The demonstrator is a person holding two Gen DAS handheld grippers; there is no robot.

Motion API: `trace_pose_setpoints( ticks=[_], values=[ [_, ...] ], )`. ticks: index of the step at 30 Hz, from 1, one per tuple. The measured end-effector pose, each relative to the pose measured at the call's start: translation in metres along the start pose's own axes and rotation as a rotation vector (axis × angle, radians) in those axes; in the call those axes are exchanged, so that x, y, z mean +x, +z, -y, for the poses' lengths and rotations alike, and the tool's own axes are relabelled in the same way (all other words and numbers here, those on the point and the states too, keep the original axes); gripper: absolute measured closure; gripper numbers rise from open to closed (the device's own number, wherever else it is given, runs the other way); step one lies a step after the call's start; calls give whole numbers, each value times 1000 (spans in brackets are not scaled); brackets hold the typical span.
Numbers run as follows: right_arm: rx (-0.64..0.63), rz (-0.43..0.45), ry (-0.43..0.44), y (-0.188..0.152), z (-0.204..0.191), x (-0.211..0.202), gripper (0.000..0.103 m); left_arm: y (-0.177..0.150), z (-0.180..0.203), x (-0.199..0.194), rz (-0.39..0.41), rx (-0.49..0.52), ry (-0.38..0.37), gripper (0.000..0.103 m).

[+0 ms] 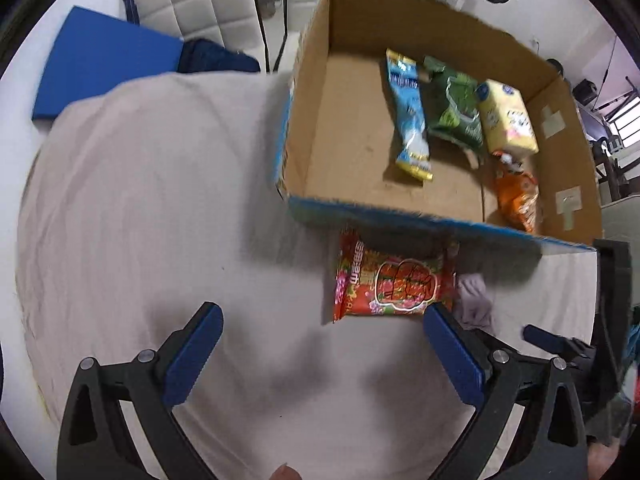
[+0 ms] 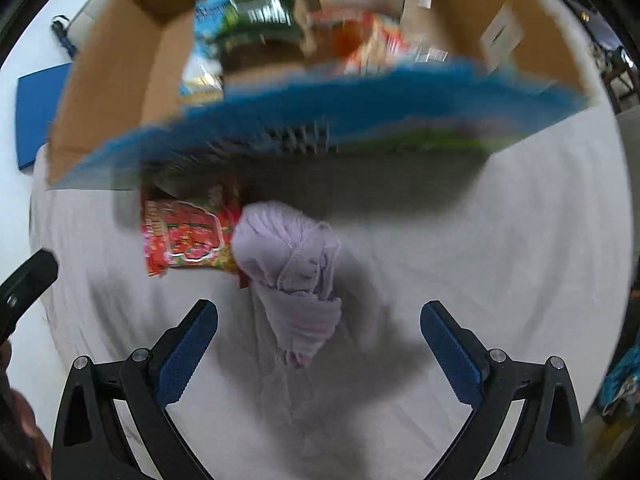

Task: Organize soft objects
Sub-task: 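Grasp the lilac rolled towel with the right tool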

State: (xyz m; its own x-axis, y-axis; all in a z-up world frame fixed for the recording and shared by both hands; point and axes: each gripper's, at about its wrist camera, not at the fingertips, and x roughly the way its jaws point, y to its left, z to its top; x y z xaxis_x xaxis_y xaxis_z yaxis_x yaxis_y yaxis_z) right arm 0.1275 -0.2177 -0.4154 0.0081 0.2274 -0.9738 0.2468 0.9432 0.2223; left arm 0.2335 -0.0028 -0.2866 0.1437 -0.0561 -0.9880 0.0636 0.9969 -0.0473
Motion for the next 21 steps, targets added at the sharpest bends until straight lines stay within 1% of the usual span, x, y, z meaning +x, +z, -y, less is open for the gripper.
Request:
trace_pose_setpoints(
  ticks=[1, 2, 3, 4, 5, 6, 8, 11, 14, 16, 17, 19, 21],
  values=[
    [0, -5, 9, 0, -1, 6, 2, -1, 0, 7, -17, -4, 6, 0],
    [6, -12, 16, 0, -1, 12, 6, -1, 1, 12, -31, -5, 6, 1],
    [18, -25, 19, 0, -1, 20, 15, -2, 1, 18, -40, -5, 4, 0],
    [19, -39, 15, -1, -1, 26, 22, -3, 2, 24, -55, -9, 7, 0],
    [16, -51, 12, -1, -2, 30, 35, -3, 3, 26, -64, -11, 9, 0],
    [14, -55, 14, -2, -1, 32, 45, -3, 4, 32, -82, -16, 0, 0],
    [22, -46, 26, -4, 2, 30, 52, -3, 8, 37, -98, -22, -14, 1],
    [21, -12, -18, -10, 11, 15, 55, 0, 15, 47, -129, -27, -31, 0],
    [19, 21, -48, -13, 24, -4, 55, 3, 24, 60, -171, -38, -71, 1],
    [22, 16, -55, -16, 36, -11, 55, 4, 33, 68, -187, -19, -93, 1],
    [27, 10, -50, -16, 40, -12, 55, 4, 39, 71, -189, 3, -85, 0],
    [22, 1, -49, -20, 53, -17, 55, 2, 56, 77, -183, 108, -58, 1],
    [25, 10, -65, -25, 60, -20, 55, -1, 73, 84, -170, 245, 17, 0]
  ],
)
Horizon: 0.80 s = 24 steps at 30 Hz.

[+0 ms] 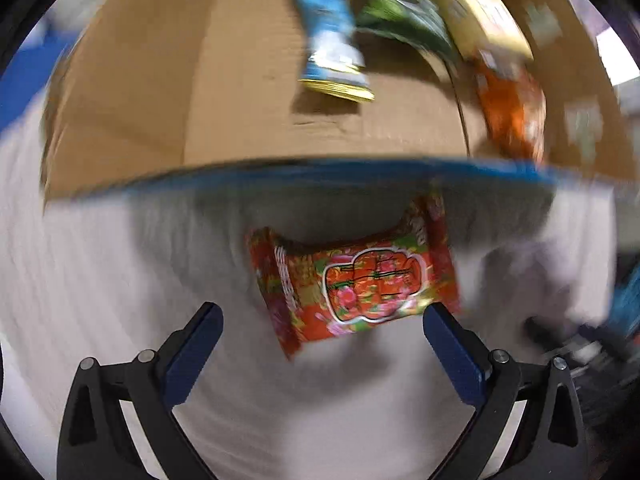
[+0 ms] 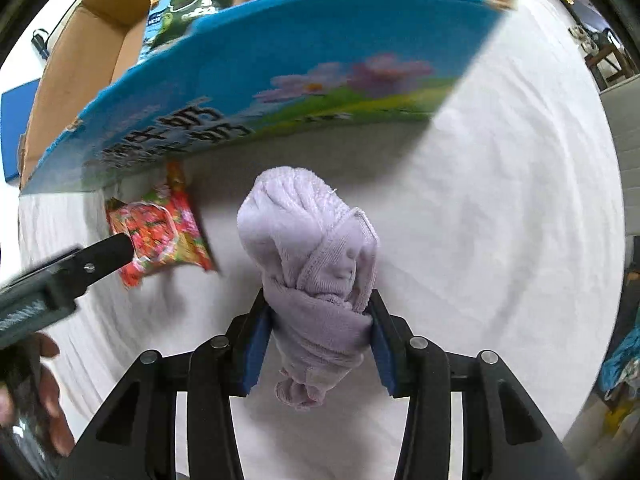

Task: Organize soft objects
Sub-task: 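Grasp the lilac rolled towel with the right tool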

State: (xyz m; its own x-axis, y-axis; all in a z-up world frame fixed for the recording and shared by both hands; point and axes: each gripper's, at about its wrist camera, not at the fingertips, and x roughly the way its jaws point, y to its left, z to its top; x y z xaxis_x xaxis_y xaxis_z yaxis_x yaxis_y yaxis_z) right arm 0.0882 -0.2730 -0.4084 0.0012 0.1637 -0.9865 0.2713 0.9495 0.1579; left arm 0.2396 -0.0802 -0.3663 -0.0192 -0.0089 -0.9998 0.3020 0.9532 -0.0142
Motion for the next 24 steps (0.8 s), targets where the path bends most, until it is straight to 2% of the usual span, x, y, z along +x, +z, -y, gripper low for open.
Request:
trace_pose_setpoints(
  ticks=[1, 3, 5, 7, 9, 10, 12, 13, 14, 19, 20, 21, 22, 23, 24],
  values=[
    [-4, -3, -1, -2, 5, -1, 55, 0, 11, 6, -2, 89, 45, 0],
    [4, -7, 0, -7, 16, 0, 55, 0, 23, 12, 4, 184, 117, 0],
    [12, -13, -5, -15, 23, 2, 55, -2, 41, 26, -21, 321, 171, 0],
    [26, -19, -1, -18, 31, 4, 55, -5, 51, 37, -40, 410, 192, 0],
    [29, -22, -3, -21, 31, 7, 55, -6, 57, 39, -14, 441, 187, 1],
    [26, -22, -4, -23, 33, 6, 55, -6, 59, 39, -16, 437, 153, 1],
    [15, -25, -10, -27, 33, 5, 55, -7, 60, 38, -18, 401, 116, 9],
    [13, -27, -11, -24, 32, 3, 55, -6, 60, 37, -15, 387, 114, 19],
    [14, -28, -10, -24, 31, 4, 55, -7, 61, 35, -12, 373, 108, 23],
    [17, -47, -10, -28, 34, 6, 55, -23, 58, 32, -16, 316, 105, 40],
    [18, -53, -8, -13, 29, 15, 55, -27, 54, 31, -23, 284, 103, 45],
    [22, -62, -2, -14, 28, 16, 55, -35, 48, 31, -37, 225, 82, 47],
    [29, -73, 7, -14, 29, 19, 55, -43, 41, 32, -77, 137, 44, 55],
    [36, -84, 18, -14, 30, 21, 55, -53, 33, 34, -100, 89, 13, 61],
    [39, -96, 32, -16, 29, 23, 55, -61, 26, 35, -125, 14, -53, 63]
  ],
)
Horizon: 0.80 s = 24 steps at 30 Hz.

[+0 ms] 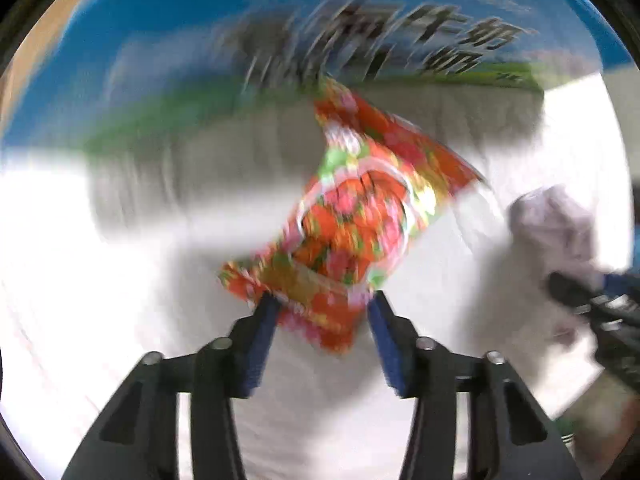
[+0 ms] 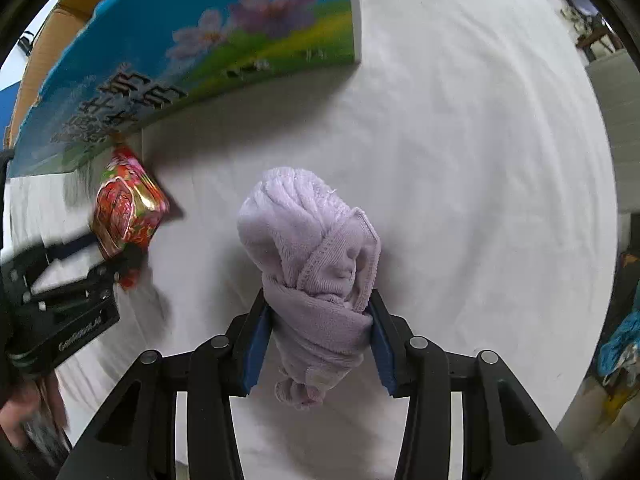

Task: Organize soft objects
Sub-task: 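Grasp the lilac rolled towel with the right tool, then grasp the red Deegeo snack bag with the left tool while the right tool holds the towel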

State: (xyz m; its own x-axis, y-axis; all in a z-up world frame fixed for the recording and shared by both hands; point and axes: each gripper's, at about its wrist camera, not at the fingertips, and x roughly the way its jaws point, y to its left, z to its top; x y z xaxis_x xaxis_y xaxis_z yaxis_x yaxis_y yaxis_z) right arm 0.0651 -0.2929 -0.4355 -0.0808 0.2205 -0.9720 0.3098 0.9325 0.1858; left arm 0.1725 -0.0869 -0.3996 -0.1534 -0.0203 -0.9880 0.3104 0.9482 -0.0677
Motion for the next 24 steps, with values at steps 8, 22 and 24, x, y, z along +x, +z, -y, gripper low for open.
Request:
trace_pose_setpoints(
  ticks=[8, 22, 24],
  values=[
    [-10, -23, 43, 1, 3, 11, 44, -36, -13, -21, 88, -164, -65, 55],
    [-55, -28, 5, 20, -31, 15, 19, 15, 48, 32, 46, 164, 152, 53],
    [-49, -18, 4, 17, -31, 13, 19, 14, 43, 30, 27, 80, 85, 55]
  ],
)
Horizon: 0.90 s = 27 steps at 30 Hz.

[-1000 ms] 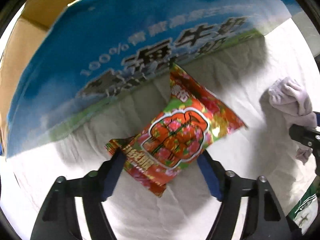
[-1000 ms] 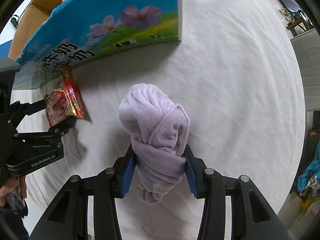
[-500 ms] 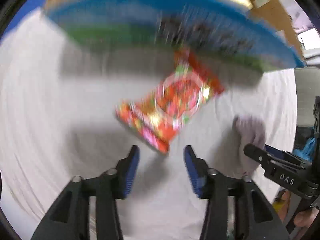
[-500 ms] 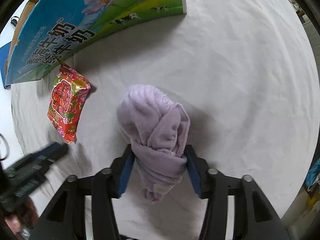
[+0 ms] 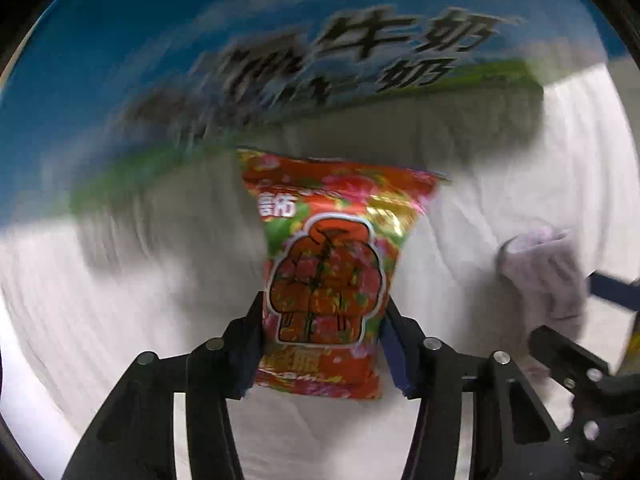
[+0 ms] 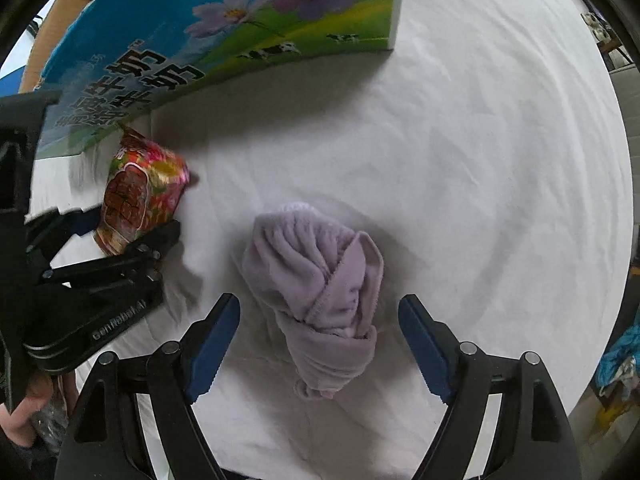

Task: Organize soft objects
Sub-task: 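Grasp the red Deegeo snack bag with the left tool while the right tool holds the towel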

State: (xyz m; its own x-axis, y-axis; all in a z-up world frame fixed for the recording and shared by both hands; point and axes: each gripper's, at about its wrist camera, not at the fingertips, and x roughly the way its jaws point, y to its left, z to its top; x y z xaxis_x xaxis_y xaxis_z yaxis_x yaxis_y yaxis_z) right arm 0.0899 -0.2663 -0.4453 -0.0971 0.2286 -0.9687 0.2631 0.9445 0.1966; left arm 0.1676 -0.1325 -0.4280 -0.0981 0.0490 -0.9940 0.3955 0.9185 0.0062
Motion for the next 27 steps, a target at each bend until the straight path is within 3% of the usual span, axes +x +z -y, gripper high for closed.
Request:
trace_pose_setpoints(
  ticks=[2, 5, 8, 10, 11, 12, 18, 27],
  values=[
    [15, 11, 19, -1, -1, -6, 19, -15, -13, 2, -39, -136, -75, 56],
    [29, 13, 40, -3, 4, -4, 19, -37, -27, 10, -68, -251, -116, 56],
    [27, 18, 44, -2, 8, 1, 20, -48, -28, 23, -68, -264, -111, 52],
    [30, 2, 59, -7, 7, 17, 35, -47, -23, 26, -69, -262, -86, 52],
    [31, -10, 73, -8, 7, 21, 55, -39, -26, 28, -67, -263, -75, 52],
    [37, -14, 97, -9, 10, 24, 57, -33, -15, 29, -60, -268, -66, 52],
    [-44, 57, -43, -25, -32, 19, 65, -19, -2, 10, 15, -292, -60, 58],
    [-102, 275, -119, -55, -66, -58, 65, -69, 7, -69, 208, -327, -53, 58]
  ],
)
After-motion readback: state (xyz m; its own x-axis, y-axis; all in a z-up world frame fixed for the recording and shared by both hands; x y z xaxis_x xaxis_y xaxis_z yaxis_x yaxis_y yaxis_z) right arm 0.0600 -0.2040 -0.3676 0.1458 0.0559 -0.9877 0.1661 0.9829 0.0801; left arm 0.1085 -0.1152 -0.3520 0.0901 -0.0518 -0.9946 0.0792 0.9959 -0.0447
